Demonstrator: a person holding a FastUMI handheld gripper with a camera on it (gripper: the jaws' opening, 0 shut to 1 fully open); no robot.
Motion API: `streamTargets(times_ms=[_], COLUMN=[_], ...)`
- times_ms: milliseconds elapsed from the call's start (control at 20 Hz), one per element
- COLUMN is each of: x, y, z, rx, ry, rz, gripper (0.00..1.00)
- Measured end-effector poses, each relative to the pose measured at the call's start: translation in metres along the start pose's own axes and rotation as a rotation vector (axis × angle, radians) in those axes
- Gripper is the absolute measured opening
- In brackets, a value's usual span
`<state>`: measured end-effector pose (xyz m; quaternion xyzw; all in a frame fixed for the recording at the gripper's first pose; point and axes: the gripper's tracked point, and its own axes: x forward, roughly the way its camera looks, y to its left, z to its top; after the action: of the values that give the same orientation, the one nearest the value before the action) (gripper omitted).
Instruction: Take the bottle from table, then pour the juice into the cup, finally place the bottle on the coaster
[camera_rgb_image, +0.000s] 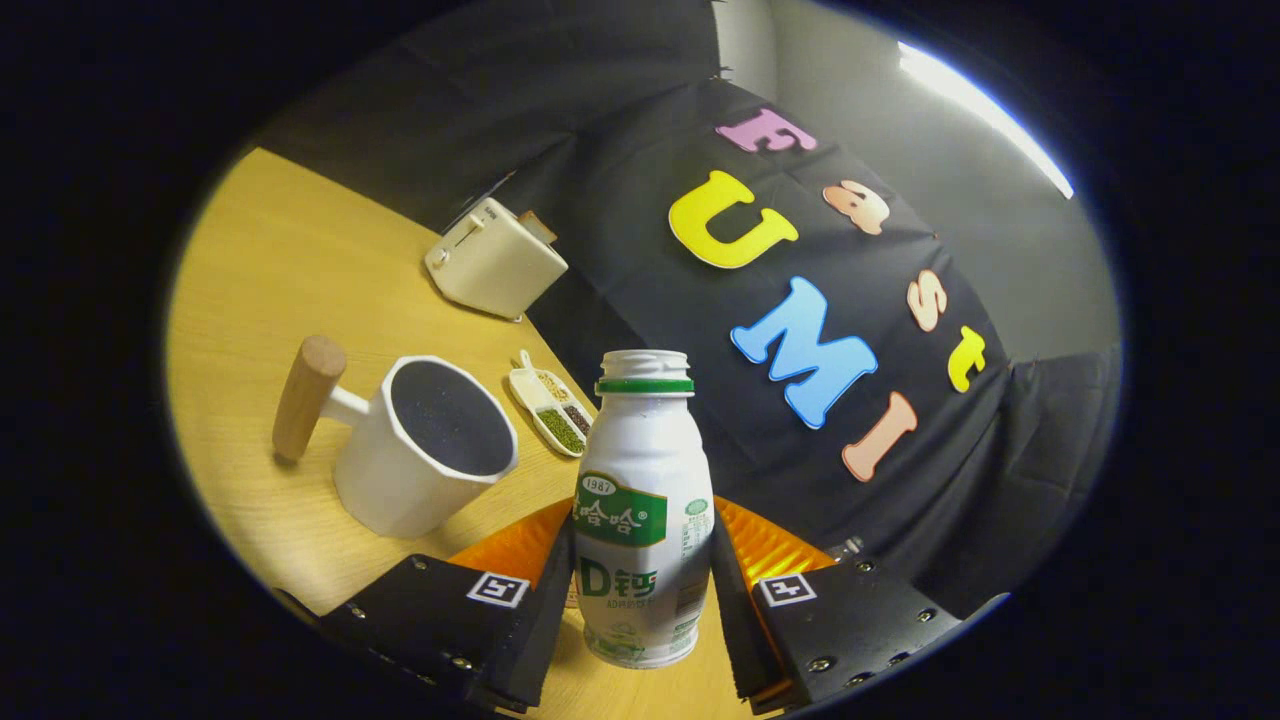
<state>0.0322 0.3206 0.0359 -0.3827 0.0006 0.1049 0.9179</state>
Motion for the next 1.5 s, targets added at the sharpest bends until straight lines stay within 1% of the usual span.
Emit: streamTargets(times_ms=[200,550,700,950,1200,1350,1500], x=[0.005,0.005,0.010,0.026,0.045,0.061,0.076], y=[-0.008,-0.013,-0.016,-0.028,-0.034,-0.036,-0.029], z=[-0.001,0.005,0.003,0.000,-0.003,-0.006,-0.008], rx=[0.145,0.382,0.514,0.657,0.719,0.733,0.733], ry=[-0.022,-0.092,-0.093,-0.102,-0.128,-0.133,-0.138], rz=[-0.002,0.033,0.055,0.071,0.057,0.048,0.063], gripper=[0.69,0.69,0.68,0.68,0.68,0.68,0.68])
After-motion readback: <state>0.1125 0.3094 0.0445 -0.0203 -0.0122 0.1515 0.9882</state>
